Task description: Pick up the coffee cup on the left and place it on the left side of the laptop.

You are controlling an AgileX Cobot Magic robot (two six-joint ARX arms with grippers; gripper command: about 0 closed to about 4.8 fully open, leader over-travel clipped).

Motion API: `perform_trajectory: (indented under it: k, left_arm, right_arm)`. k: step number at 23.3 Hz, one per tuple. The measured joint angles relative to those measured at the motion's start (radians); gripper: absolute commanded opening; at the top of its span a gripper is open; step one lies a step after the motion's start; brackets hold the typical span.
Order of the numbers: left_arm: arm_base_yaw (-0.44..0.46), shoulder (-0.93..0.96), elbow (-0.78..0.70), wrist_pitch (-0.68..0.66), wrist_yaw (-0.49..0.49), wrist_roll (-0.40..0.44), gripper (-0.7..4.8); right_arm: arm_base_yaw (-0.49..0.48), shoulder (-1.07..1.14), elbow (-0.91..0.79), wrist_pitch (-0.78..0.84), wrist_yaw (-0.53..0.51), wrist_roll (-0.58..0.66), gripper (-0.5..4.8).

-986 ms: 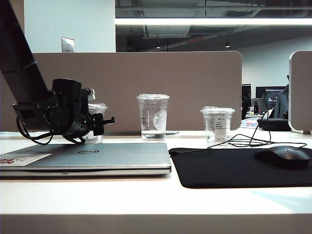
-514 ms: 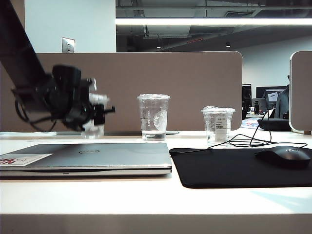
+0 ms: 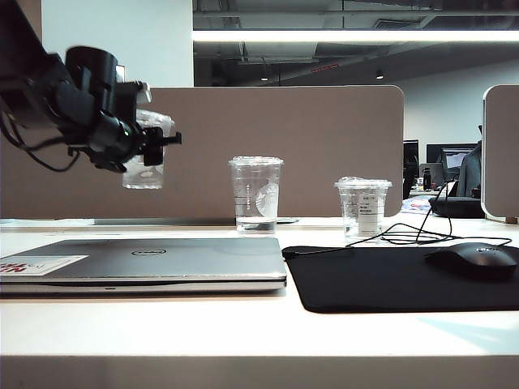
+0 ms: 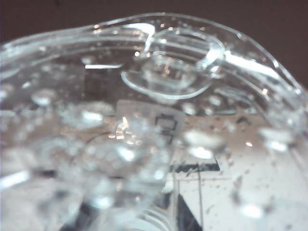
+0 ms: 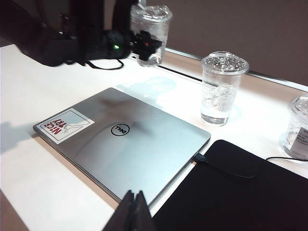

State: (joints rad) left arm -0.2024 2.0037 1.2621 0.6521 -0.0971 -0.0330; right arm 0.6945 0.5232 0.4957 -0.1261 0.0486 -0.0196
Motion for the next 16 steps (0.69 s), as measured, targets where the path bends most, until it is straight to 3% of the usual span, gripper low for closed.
perform_trajectory:
  k: [7, 16]
  left_arm:
    - [0.097, -0.311, -0.386, 0.086, 0.007, -0.002, 1.82]
    - [0.205, -0.389, -0.611, 0.195, 0.036, -0.092, 1.83]
  right_arm:
    - [0.000, -0.001, 0.000, 0.000, 0.000, 0.000, -0.03]
    - [0.000, -0.001, 0.000, 0.001, 0.000, 0.000, -0.04]
